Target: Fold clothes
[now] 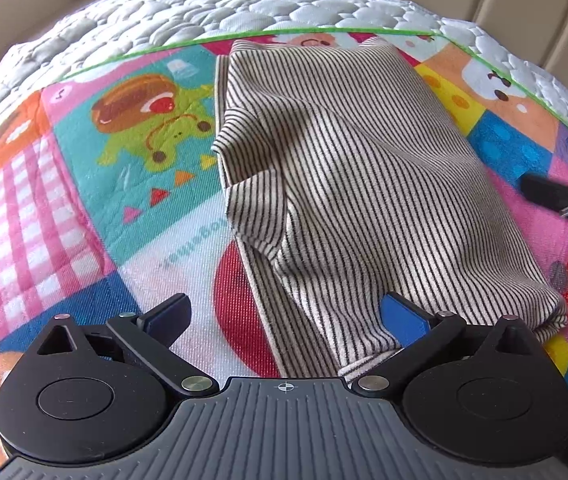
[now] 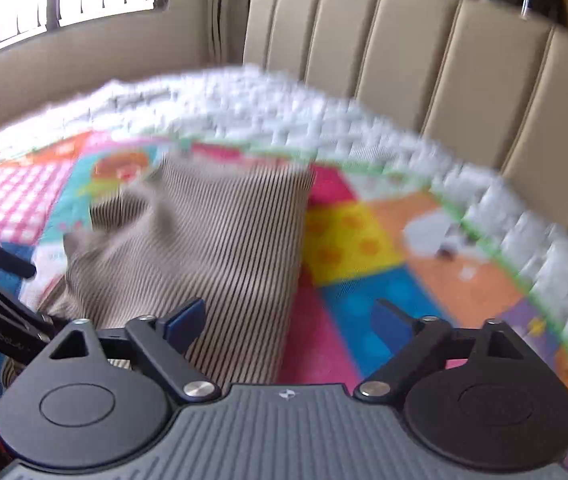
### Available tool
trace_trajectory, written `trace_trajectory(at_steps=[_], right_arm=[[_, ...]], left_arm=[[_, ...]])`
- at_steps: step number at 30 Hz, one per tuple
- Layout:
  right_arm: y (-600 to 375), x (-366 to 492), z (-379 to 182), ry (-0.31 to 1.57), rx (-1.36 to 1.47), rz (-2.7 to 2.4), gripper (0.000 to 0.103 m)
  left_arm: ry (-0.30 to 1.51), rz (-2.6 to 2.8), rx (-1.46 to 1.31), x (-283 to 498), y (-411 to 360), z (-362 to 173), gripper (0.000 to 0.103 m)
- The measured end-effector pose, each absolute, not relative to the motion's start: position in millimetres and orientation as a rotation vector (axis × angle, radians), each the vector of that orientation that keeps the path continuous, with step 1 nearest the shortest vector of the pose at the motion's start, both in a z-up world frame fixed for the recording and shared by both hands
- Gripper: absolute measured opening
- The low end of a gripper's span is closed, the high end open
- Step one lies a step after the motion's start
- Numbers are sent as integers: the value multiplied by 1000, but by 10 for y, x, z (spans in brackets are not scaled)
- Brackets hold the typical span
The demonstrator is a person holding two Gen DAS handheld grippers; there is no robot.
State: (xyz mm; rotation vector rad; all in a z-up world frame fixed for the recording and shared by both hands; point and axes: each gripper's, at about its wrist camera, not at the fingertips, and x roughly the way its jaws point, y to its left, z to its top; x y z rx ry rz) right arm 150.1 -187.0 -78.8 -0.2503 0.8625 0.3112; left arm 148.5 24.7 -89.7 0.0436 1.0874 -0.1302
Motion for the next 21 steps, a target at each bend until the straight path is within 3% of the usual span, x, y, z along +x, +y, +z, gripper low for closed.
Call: trace_trajectory(at_steps=[14,21], right_arm=[[-1838,1435,-940,925,-348,320,89],[-1902,1443,-875,909,-317,323,90]], left_arm=[[1070,-109,35,1495,294,-841,103],[993,-136,-114,1518,443,-675,103]])
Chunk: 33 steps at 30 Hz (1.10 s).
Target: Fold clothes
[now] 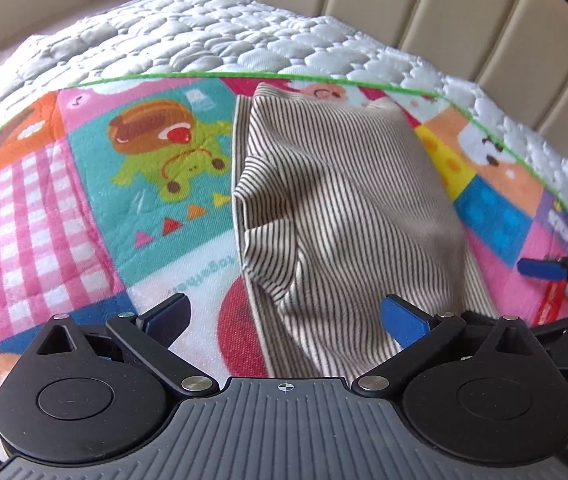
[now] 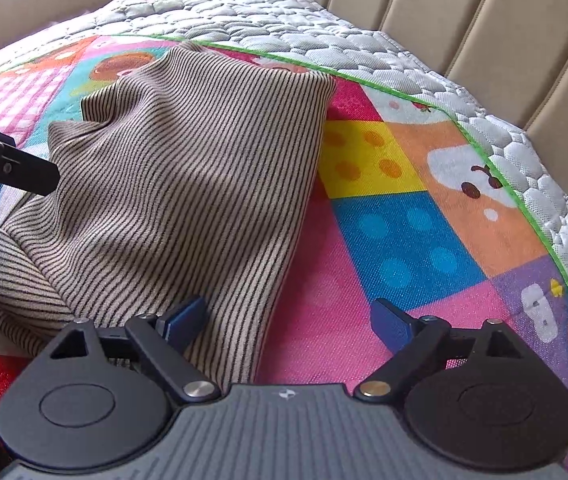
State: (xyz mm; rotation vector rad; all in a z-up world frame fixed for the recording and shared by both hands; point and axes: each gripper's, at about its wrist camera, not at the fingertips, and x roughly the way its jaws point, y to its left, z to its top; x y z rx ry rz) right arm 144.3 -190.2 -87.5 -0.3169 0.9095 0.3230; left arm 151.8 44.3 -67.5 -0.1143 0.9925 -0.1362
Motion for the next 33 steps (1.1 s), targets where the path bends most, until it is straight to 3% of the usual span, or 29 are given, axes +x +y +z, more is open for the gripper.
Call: trace_trajectory(at_steps=[5,14,18,26,29,33], right_arm=[[-1962,1392,-686,819,-226,367,90],[-1794,1362,-886,875,-390,367,94],[-1762,1224,-729,786,-358,435,94],[-1784,1345,-874,862,-441,326,99],[-1927,1378,-777,850,-328,321,99],[-1901,1377,-685,786,-301,320,99]], left_arm=[[996,-101,7,1542,358,-743,103],[985,-75,213,1537,249,-809,103],[990,-75,212,1539,258,-811,103],[1025,-64,197,1555,317,-850,103],[1030,-44,162,1560,386,-826,103],[912,-85,40,1518,472,-594,103]])
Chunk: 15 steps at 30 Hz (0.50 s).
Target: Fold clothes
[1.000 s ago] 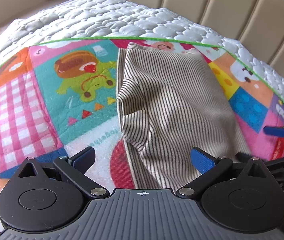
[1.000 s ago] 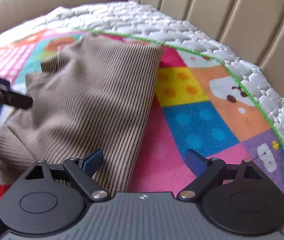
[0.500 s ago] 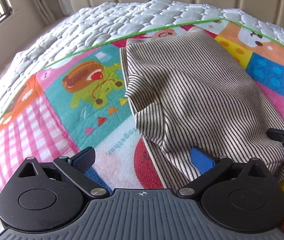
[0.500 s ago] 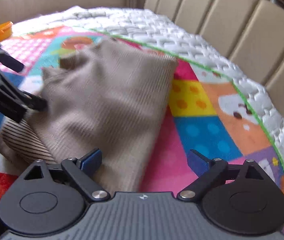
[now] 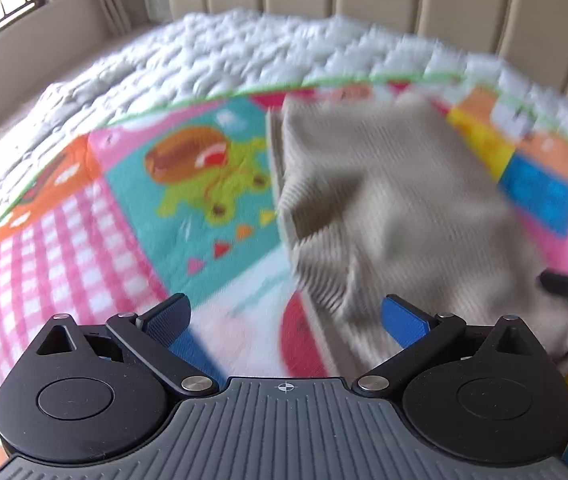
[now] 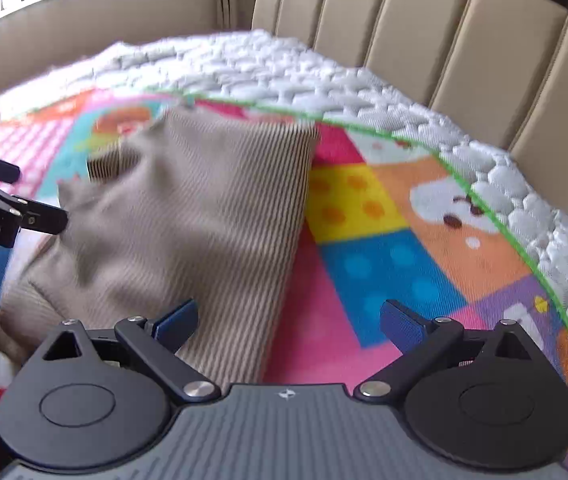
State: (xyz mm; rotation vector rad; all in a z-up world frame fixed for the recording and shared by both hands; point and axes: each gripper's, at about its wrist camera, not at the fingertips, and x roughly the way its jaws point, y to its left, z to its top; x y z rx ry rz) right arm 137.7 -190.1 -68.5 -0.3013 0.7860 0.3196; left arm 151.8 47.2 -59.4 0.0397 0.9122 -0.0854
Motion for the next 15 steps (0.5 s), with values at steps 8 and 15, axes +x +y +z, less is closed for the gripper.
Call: trace_trajectory(at_steps=[8,15], right_arm=[[-1826,1360,-757,755,-400,302,99],[-1871,1825,-522,692,-240,312,99]], left_arm=[[887,-209,-192,2080,315,-564,103],[989,-121,-142,2096,576,-830,103]])
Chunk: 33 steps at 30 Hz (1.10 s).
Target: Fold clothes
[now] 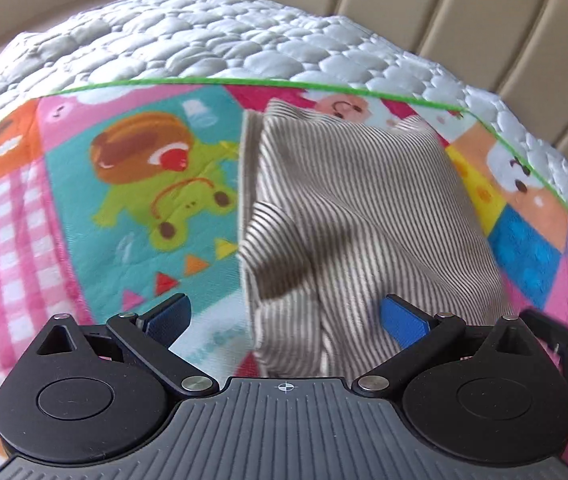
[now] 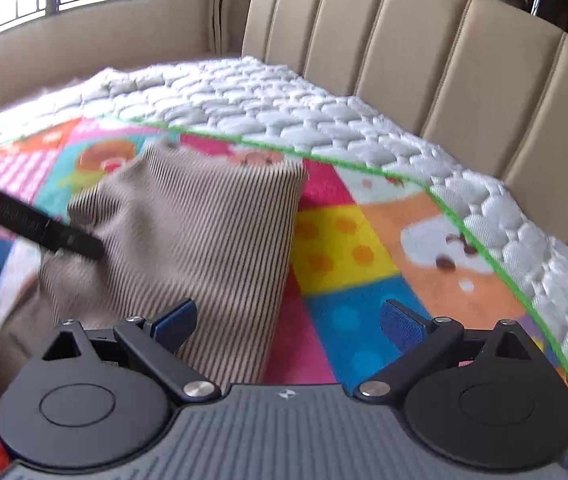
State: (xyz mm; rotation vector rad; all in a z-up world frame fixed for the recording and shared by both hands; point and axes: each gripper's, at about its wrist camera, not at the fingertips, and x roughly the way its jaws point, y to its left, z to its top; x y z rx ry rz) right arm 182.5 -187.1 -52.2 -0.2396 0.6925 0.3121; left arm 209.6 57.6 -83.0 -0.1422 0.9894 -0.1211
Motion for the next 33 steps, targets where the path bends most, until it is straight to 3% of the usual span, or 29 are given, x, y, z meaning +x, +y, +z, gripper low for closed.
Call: trace_trajectory(at_steps=[5,8,10,19,27,33], right_arm=[[-1678,2200,-631,694,-187,345,94],[-1511,2201,-955,690,-437,294,92],[-1512,2186,-1096,654,-559,264,95],[-1634,2220,-1051,678,-476,231,100],[-1324,1212,-381,644,-640,658,100],[-930,517,-691,639,-905,791,100]], left_arm=[[942,-107,-118,2097,668,-685,103],[977,-92,-16,2115,618,-826,103],[994,-86,52,2140,585,-951,103],[1023,-78,30,2153,666,-999,103],[930,-99,129,1760,598,-490,103],[881,-164,251,1204,556,-295,103]])
